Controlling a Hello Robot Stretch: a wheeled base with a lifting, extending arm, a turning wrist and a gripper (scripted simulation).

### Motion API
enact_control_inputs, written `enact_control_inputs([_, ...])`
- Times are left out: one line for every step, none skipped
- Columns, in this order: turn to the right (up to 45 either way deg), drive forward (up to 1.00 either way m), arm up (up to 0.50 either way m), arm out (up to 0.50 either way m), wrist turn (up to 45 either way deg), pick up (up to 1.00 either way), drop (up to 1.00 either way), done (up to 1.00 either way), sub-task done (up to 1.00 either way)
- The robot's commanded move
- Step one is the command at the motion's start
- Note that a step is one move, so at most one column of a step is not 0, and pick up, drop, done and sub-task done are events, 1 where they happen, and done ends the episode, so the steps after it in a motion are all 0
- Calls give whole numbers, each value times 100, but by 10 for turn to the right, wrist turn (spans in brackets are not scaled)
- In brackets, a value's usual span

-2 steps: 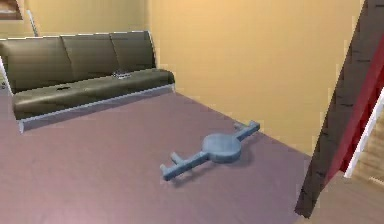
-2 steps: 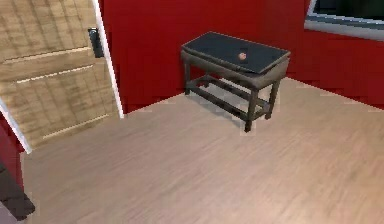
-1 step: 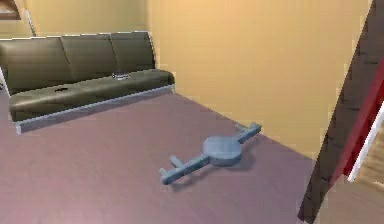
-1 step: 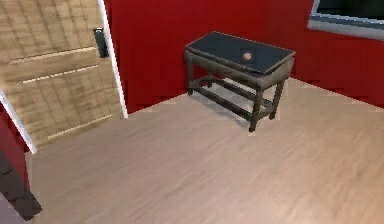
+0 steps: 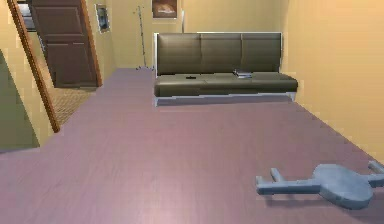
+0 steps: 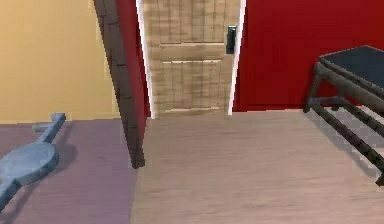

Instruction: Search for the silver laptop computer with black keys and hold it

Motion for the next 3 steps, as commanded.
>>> enact_control_inputs([0, 65, 0, 0, 0, 0, 0, 0, 0])
enact_control_inputs([-300, 0, 0, 0, 0, 0, 0, 0, 0])
enact_control_inputs([0, 100, 0, 0, 0, 0, 0, 0, 0])
